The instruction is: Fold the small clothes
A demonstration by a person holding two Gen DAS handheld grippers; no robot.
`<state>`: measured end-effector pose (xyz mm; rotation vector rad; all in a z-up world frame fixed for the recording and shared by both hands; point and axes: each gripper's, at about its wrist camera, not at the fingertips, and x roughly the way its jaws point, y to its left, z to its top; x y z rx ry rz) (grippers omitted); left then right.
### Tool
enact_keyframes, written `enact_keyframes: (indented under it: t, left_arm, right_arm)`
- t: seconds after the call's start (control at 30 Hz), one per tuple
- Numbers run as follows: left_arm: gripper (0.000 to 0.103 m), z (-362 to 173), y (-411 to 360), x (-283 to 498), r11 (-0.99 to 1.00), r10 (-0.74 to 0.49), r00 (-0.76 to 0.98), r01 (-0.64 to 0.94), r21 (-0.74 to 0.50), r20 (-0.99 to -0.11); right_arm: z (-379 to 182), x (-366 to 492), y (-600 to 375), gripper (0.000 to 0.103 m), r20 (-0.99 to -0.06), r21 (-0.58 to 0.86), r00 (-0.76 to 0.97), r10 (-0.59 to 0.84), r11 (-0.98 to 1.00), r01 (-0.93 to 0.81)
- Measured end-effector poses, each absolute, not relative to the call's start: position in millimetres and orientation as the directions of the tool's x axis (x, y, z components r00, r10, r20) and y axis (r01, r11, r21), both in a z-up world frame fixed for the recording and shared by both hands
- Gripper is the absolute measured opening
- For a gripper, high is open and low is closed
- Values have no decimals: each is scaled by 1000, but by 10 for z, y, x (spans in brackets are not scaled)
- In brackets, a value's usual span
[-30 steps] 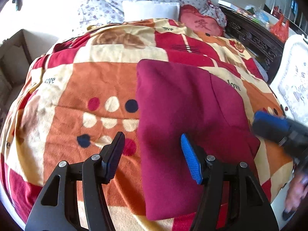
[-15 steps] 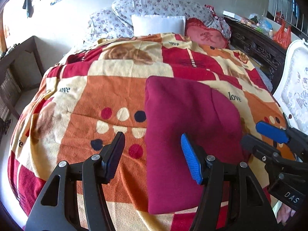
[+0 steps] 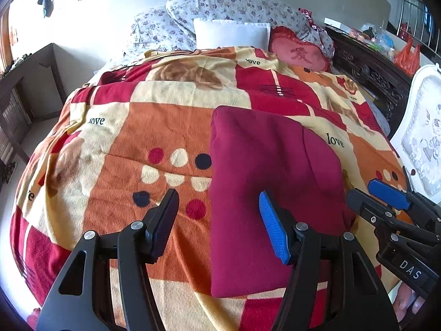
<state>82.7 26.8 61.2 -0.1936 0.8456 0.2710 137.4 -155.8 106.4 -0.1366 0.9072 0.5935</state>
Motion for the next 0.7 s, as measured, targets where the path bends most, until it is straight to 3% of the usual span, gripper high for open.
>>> enact_keyframes:
  t: [0.13, 0.7]
  left_arm:
    - [61, 614, 250, 816, 950, 166, 635, -309, -51, -754]
    - [61, 599, 220, 822, 949, 165, 630, -310, -51, -759]
  right_arm:
    - [1074, 1366, -1571, 60, -768, 137, 475, 429, 836, -532]
    - [1020, 1390, -1589, 62, -781, 145, 462, 420, 842, -520]
